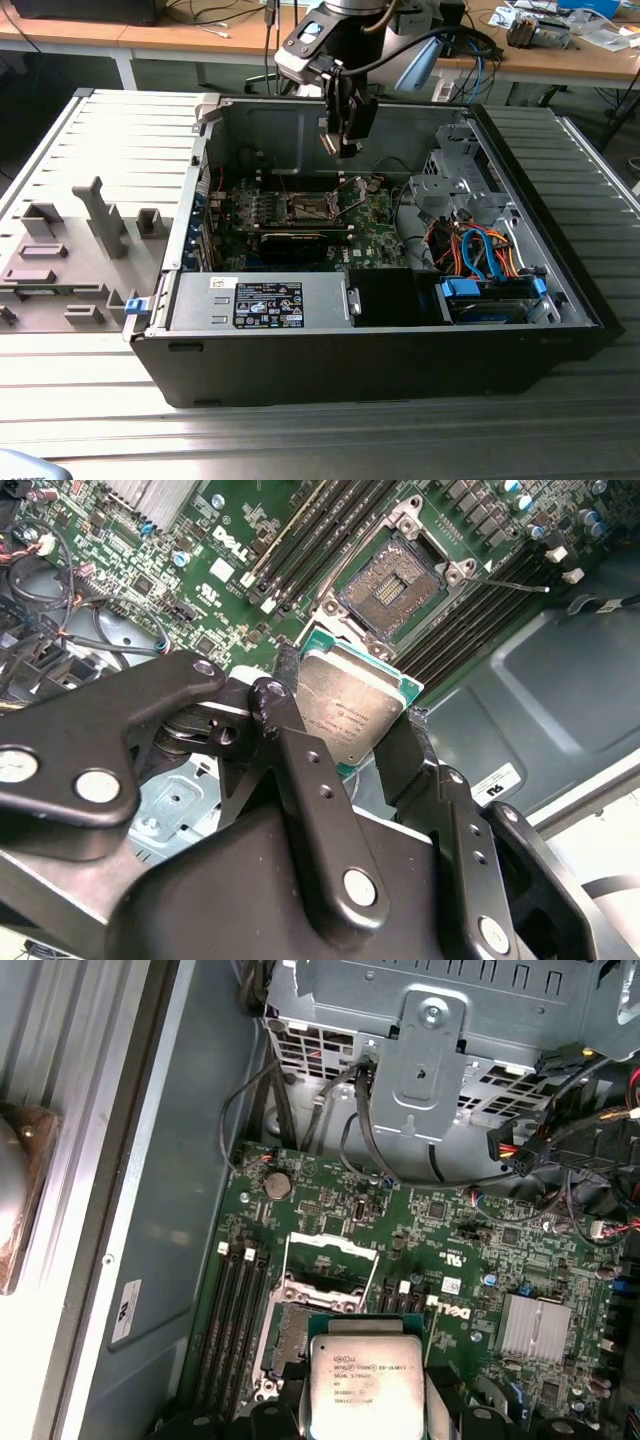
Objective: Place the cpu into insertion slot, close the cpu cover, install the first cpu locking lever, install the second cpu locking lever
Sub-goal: 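Place the cpu into insertion slot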
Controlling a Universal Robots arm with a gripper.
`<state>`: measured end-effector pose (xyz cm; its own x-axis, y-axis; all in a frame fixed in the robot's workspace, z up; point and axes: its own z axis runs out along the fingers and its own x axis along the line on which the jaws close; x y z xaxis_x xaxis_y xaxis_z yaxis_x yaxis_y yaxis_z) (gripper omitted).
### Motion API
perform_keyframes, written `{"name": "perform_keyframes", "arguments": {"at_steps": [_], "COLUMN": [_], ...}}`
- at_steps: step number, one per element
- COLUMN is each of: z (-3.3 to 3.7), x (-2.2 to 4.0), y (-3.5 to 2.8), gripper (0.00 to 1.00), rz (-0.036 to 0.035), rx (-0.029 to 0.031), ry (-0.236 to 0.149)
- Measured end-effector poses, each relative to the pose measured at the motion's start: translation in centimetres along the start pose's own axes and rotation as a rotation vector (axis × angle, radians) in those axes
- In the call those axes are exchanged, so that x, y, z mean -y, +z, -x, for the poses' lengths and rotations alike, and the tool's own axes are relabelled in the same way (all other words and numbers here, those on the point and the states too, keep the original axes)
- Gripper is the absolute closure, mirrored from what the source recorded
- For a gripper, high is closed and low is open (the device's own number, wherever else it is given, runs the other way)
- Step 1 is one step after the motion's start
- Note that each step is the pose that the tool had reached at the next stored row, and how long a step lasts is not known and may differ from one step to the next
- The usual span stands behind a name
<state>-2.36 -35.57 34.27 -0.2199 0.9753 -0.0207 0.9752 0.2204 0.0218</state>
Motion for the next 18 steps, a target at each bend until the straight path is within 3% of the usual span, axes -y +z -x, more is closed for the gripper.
{"name": "perform_keyframes", "arguments": {"at_steps": [18], "z": [0.0], "x": [0.0], "y": [0.0], "gripper": [0.45], "rz": [-0.0009], "rx": [0.0015], "ry": [0.051]}}
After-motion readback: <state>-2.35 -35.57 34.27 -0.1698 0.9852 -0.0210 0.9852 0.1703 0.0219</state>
